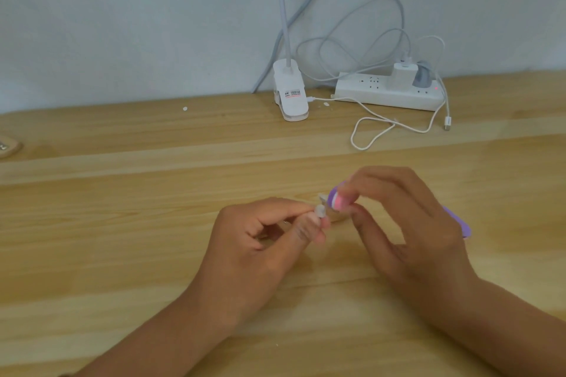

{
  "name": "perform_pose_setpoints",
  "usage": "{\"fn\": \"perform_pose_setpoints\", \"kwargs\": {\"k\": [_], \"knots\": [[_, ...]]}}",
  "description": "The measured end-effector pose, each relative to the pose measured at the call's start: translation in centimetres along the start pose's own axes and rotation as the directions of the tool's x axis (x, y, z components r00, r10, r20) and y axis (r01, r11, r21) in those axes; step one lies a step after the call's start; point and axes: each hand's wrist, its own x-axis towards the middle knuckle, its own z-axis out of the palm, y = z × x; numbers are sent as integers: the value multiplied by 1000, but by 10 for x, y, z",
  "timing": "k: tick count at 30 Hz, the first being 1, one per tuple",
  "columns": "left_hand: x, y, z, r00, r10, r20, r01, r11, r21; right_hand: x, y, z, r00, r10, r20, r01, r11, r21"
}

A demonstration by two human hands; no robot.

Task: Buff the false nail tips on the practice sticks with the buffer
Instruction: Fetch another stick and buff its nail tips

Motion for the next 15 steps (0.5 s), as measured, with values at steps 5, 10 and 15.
{"fn": "perform_pose_setpoints", "kwargs": {"k": [5, 10, 15], "knots": [[1, 1, 1, 1000, -2, 21, 2, 1000, 17, 0, -5, -3, 1000, 2, -28, -1, 1000, 19], [-1, 3, 1, 999, -6, 43, 5, 1000, 26, -2, -5, -2, 995, -99, 2, 99, 992, 73], [0, 5, 1, 997, 6, 72, -5, 1000, -12, -5, -8, 1, 987, -162, -5, 162, 982, 100]]}}
